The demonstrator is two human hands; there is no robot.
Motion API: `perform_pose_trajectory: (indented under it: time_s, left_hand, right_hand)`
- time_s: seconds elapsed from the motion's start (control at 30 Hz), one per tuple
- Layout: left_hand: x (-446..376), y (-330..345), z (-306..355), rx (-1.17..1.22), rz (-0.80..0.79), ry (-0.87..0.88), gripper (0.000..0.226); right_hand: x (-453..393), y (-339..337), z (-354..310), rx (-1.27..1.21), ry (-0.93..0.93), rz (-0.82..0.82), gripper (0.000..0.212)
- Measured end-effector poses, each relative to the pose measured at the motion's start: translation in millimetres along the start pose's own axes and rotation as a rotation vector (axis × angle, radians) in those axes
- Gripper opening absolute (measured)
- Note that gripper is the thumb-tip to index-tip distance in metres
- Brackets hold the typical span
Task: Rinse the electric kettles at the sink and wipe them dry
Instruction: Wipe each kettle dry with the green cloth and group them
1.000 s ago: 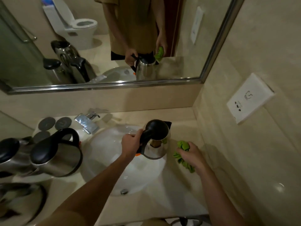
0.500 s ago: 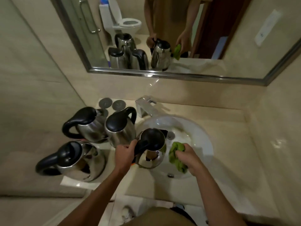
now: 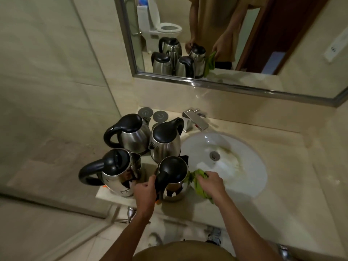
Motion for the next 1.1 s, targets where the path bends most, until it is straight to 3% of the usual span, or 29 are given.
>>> perform_pose_trajectory:
  time_s: [0.13, 0.33, 0.4, 0.57, 0.7, 0.83, 0.9, 1.0, 1.1]
  left_hand:
    - [12.7, 8.4, -6.0, 0.01, 0.052, -0.035, 0.044]
    - [14.1, 8.8, -10.7, -0.07, 0.028, -0.035, 0.043]
    - [14.0, 7.3, -12.1, -0.139, -0.001, -0.001, 0.042]
    - [4.8, 2.8, -2.9, -0.365, 0.011, 0.137, 0.021]
    - [1.3, 6.6, 10.4, -0.438, -0.036, 0.299, 0.011]
    - [-4.5, 21.7, 31.5, -0.561, -0.14, 0.492, 0.011]
    - [-8.3, 34.6, 40.5, -0.62, -0.218, 0.573, 0.017]
    - [-16.8, 52.5, 41.7, -0.734, -0.294, 0.627, 0.029]
    - [-22.8, 57.9, 38.3, -0.727, -0.309, 0.558, 0.03]
  right_hand:
    - [-1.6, 3.4, -2.2, -0.028, -0.075, 0.086, 0.015]
    - [6.5, -1.4, -1.0, -0.045, -0.107, 0.217, 0.049]
    - [7.4, -2.6, -2.0, 0.021, -0.131, 0.222, 0.051]
    - [4.1, -4.7, -4.5, 0.085, -0.15, 0.222, 0.005]
    - [1.0, 2.4, 1.4, 0.01, -0.042, 0.152, 0.04]
    - [-3.3, 13.4, 0.9, -0.142, -0.053, 0.025, 0.03]
    - [-2.3, 18.3, -3.8, -0.234, -0.057, -0.025, 0.034]
    - [2.9, 20.1, -9.9, -0.326, -0.038, 0.008, 0.052]
    - [4.8, 20.1, -7.6, -0.344, -0.088, 0.133, 0.05]
Point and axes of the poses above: each hand's wrist, its own x-axis away from the middle knuckle, its own y-axis out of the palm, z = x × y, the point moved 2 cm from there along -x, towards the middle knuckle, and after that the axes turned 2 degrees about x, right-handed, at the moved point
